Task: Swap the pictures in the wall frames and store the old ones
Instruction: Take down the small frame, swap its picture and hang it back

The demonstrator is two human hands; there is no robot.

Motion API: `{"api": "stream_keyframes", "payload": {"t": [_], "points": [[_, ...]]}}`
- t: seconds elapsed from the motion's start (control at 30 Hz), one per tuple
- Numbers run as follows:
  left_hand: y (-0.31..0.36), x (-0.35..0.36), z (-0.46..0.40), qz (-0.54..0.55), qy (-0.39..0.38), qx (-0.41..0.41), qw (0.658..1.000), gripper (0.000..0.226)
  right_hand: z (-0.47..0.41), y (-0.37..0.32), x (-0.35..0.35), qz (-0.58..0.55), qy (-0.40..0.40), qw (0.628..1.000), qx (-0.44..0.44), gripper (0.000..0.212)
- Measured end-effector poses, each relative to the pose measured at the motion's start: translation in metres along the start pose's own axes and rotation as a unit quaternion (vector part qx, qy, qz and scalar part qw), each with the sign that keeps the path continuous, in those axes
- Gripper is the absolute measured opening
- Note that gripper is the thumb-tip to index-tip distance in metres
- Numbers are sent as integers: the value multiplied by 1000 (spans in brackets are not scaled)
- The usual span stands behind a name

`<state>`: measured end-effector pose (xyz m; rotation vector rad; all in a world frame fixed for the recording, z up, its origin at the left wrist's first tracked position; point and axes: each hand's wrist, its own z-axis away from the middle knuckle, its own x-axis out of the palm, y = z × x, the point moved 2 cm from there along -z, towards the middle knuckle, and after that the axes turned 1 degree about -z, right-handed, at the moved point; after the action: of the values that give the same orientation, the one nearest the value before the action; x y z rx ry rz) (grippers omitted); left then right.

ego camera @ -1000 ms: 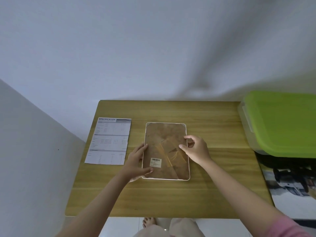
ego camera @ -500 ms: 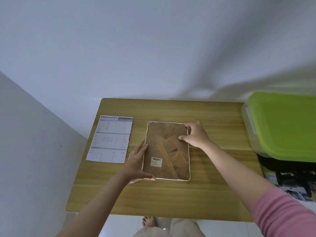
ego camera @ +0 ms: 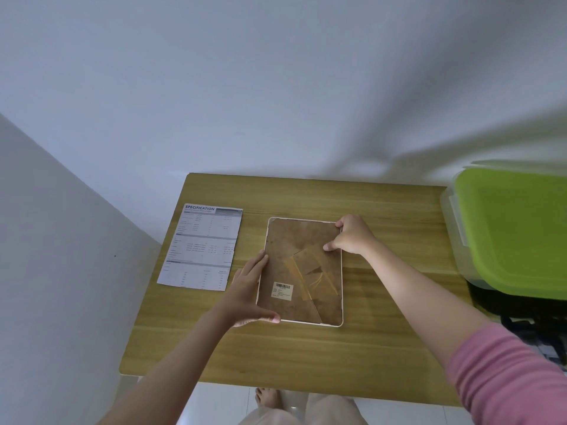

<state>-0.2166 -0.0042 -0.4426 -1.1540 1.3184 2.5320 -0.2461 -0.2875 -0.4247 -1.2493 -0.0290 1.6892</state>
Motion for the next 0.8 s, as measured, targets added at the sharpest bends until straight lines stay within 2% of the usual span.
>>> {"api": "stream_keyframes", "payload": {"t": [0.37,0.6,0.8], "points": [[-3,1,-1,1,9,11,1000,141,0,1,-7,-46,-11,999,2,83],[-2,1,2,8,26,28,999,138,2,9,-11,-134,-12,991,-12,73],[-1,4,5,2,55,45,997,131,20,11,-5,-198,19,978,-56,63]]}}
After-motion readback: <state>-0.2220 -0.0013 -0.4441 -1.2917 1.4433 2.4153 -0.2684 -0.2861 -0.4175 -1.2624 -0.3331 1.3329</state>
